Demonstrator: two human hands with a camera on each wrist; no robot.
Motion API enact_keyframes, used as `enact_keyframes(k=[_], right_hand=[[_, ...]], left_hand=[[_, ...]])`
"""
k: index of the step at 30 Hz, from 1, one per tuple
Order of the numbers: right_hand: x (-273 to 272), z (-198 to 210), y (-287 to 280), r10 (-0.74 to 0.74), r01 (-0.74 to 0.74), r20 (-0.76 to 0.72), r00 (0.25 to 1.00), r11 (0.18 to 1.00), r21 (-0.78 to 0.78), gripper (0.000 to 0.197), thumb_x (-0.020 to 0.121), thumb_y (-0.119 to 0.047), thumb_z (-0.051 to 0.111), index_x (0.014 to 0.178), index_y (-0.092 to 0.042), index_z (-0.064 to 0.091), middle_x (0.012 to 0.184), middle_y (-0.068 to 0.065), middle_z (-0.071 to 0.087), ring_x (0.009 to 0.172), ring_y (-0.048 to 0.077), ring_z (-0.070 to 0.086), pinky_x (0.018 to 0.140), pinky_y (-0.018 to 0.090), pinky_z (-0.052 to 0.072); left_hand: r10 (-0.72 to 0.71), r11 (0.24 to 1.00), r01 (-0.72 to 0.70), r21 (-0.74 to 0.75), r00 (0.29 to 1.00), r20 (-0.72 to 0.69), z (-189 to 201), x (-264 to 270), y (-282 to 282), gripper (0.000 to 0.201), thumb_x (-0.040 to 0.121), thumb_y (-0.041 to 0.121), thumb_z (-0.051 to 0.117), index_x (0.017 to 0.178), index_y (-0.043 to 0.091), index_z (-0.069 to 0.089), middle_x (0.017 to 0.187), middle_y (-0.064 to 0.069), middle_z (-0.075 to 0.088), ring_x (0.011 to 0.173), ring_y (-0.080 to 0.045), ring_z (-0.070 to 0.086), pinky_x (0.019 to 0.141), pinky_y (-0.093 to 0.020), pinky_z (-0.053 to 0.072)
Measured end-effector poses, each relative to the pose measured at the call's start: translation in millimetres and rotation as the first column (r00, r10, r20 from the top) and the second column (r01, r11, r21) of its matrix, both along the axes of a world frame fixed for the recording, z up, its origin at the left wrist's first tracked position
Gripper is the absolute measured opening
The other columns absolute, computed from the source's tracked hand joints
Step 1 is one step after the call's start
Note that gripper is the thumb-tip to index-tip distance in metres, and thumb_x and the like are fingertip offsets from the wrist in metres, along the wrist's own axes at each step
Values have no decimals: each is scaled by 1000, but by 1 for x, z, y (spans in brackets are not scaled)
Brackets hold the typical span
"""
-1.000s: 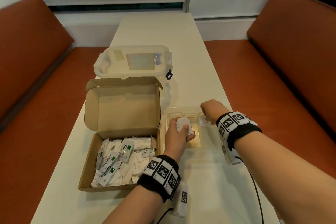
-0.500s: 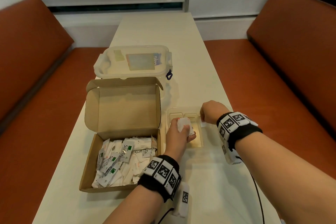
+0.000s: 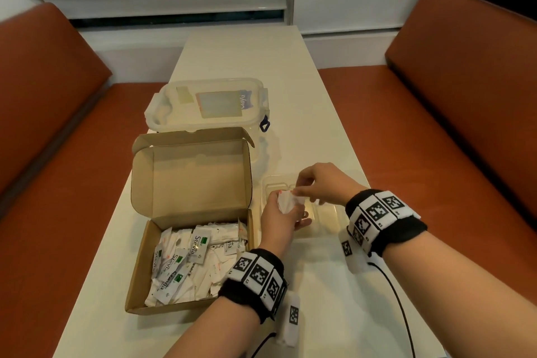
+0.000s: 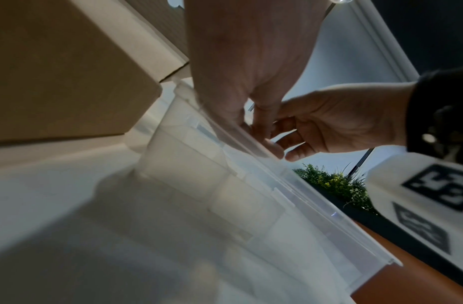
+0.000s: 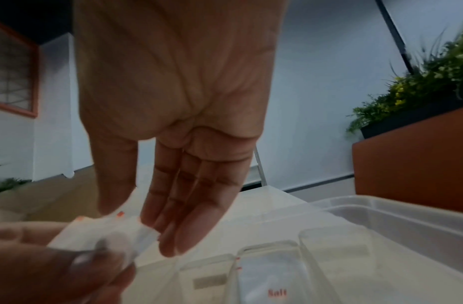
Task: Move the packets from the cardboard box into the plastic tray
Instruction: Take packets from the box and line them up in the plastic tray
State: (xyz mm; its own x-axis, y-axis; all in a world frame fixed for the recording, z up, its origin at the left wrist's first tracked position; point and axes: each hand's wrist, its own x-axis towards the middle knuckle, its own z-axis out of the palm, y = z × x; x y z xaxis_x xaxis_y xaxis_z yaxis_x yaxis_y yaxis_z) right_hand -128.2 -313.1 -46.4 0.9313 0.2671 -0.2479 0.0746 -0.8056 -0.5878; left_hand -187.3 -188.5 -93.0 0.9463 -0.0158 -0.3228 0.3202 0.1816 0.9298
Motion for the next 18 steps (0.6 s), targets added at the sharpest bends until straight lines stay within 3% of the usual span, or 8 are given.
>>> enact_keyframes(k=[3,7,11,15,18], right_hand=[[-9,-5,0,-45,47,-18,999,993,110,8,83,-17,70,85,-15,63,79,1,64,59,8,61,47,15,49],[-17,-12,-8,-160,172,-65,985,947,272,14,78,-4,73,89,-7,64,69,4,60,57,10,61,49,19,53],[-22,-18,-19,-248,262,-86,965,878,401,12,78,-2,73,85,-6,64,69,8,58,54,10,61,53,17,53],[-26,-18,-28,-240,268,-120,963,869,416,10,79,-4,73,77,-12,67,68,2,65,48,1,61,53,13,51],[-28,-15,-32,-183,212,-117,976,918,335,5,79,-7,74,79,-11,71,73,8,68,49,-1,59,52,11,49]], left_hand=[[-7,1000,8,-22,1000,16,0,0,-1,33,87,-5,59,118,4,49,106,-21,59,81,-24,62,69,-31,60],[-11,1000,11,-27,1000,24,-2,0,-2,31,88,3,62,115,11,50,106,-16,61,84,-23,64,66,-27,59],[95,994,-97,-53,995,-32,-6,5,0,20,97,10,46,114,18,52,112,-6,55,101,-28,63,65,-27,60],[186,982,-185,40,982,-34,-12,11,2,35,99,11,42,133,14,41,122,-6,45,110,-29,57,65,-24,59],[123,989,-123,78,992,9,-13,12,2,29,97,12,47,126,17,46,113,-4,49,106,-25,56,70,-29,59]])
